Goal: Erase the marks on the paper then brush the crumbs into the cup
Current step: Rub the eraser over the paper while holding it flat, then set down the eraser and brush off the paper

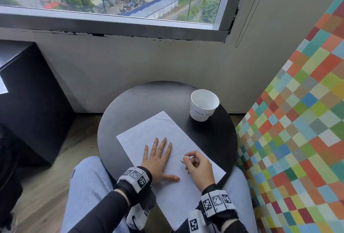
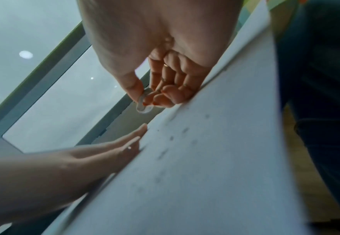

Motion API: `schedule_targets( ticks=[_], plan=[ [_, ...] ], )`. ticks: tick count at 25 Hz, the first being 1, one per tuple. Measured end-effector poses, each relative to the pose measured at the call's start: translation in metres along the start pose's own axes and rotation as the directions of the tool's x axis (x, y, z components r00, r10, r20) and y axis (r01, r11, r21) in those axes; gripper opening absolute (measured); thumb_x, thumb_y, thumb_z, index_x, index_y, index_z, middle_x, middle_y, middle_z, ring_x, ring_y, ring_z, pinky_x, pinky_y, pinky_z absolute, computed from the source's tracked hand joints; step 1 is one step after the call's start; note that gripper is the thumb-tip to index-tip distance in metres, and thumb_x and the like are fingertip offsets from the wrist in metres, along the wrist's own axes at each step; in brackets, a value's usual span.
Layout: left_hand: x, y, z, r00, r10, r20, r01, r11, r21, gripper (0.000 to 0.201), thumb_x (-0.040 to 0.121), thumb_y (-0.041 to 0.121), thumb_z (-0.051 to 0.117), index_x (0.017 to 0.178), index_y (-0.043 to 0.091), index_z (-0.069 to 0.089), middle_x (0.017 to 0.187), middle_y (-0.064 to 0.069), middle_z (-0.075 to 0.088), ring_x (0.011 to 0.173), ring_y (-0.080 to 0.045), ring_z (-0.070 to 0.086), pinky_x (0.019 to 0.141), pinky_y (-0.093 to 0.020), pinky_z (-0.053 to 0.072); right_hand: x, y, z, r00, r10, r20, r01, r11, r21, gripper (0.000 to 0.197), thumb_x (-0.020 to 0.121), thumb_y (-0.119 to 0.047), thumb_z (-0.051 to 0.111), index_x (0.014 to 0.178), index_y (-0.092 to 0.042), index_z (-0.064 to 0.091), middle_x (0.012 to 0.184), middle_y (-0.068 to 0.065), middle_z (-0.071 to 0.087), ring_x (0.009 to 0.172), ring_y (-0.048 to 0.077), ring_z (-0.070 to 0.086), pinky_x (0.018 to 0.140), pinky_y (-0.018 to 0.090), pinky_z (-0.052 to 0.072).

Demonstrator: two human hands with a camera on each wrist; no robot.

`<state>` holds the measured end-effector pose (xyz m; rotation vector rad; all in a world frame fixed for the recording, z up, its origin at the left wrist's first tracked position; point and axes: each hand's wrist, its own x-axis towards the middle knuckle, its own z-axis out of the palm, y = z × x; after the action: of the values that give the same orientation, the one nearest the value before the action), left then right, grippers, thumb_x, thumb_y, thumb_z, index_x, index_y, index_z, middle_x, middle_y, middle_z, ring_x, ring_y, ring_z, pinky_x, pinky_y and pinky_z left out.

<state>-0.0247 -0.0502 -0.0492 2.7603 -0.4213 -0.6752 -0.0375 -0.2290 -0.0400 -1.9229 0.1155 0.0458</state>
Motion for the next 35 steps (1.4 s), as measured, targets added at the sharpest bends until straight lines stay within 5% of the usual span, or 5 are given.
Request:
schedule_targets(
  ticks=[10, 23, 25, 29, 35],
  plan=[
    [-0.013, 0.004, 0.013, 1.000, 0.003, 0.025, -0.005, 0.998, 0.061, 0.127, 0.038, 0.101, -0.002, 0.142, 0.037, -0.035, 0.152, -0.001, -0.045, 0.134, -0.027, -0.047, 0.109, -0.057, -0.024, -0.012, 0.017, 0.005, 0.990, -0.128, -0.055, 0.125, 0.991, -0.053, 0.011, 0.083, -0.017, 0.071, 0.077, -0.022, 0.065, 0.062, 0.007, 0.058, 0.055, 0.007, 0.049, 0.056, 0.022, 0.045],
    [-0.012, 0.005, 0.014, 0.999, -0.033, 0.024, 0.032, 0.998, 0.060, 0.132, 0.036, 0.102, -0.005, 0.148, 0.038, -0.029, 0.153, 0.001, -0.043, 0.140, -0.027, -0.041, 0.112, -0.058, -0.022, -0.005, 0.021, 0.007, 0.990, -0.106, -0.088, 0.101, 0.993, -0.056, 0.006, 0.083, -0.018, 0.073, 0.081, -0.021, 0.068, 0.059, -0.004, 0.055, 0.052, 0.010, 0.048, 0.057, 0.028, 0.047],
    [-0.008, 0.004, 0.011, 0.999, -0.042, 0.029, 0.040, 0.997, 0.067, 0.130, 0.041, 0.102, 0.005, 0.150, 0.038, -0.026, 0.154, 0.001, -0.041, 0.140, -0.027, -0.040, 0.112, -0.057, -0.021, -0.005, 0.013, 0.001, 0.992, -0.060, -0.109, 0.067, 0.996, 0.063, 0.006, 0.084, -0.014, 0.071, 0.085, -0.020, 0.068, 0.065, 0.000, 0.063, 0.059, 0.018, 0.059, 0.062, 0.030, 0.052],
    [-0.001, -0.002, 0.000, 0.995, -0.091, 0.028, 0.090, 0.995, 0.032, 0.117, 0.070, 0.091, 0.041, 0.151, 0.038, -0.023, 0.154, 0.002, -0.040, 0.142, -0.027, -0.039, 0.113, -0.056, -0.021, -0.005, 0.001, -0.027, 0.986, -0.099, -0.132, 0.111, 0.990, 0.087, 0.010, 0.088, -0.015, 0.067, 0.098, -0.014, 0.069, 0.070, -0.004, 0.067, 0.064, 0.009, 0.064, 0.062, 0.023, 0.053],
    [0.010, -0.006, -0.015, 0.974, -0.225, 0.007, 0.225, 0.973, -0.055, 0.114, 0.074, 0.087, 0.046, 0.152, 0.039, -0.021, 0.156, 0.002, -0.037, 0.143, -0.027, -0.036, 0.116, -0.057, -0.016, -0.020, 0.001, -0.061, 0.990, -0.143, -0.007, 0.142, 0.986, -0.085, 0.009, 0.093, -0.028, 0.057, 0.096, -0.019, 0.058, 0.081, -0.003, 0.065, 0.076, 0.011, 0.063, 0.070, 0.028, 0.054]
  ],
)
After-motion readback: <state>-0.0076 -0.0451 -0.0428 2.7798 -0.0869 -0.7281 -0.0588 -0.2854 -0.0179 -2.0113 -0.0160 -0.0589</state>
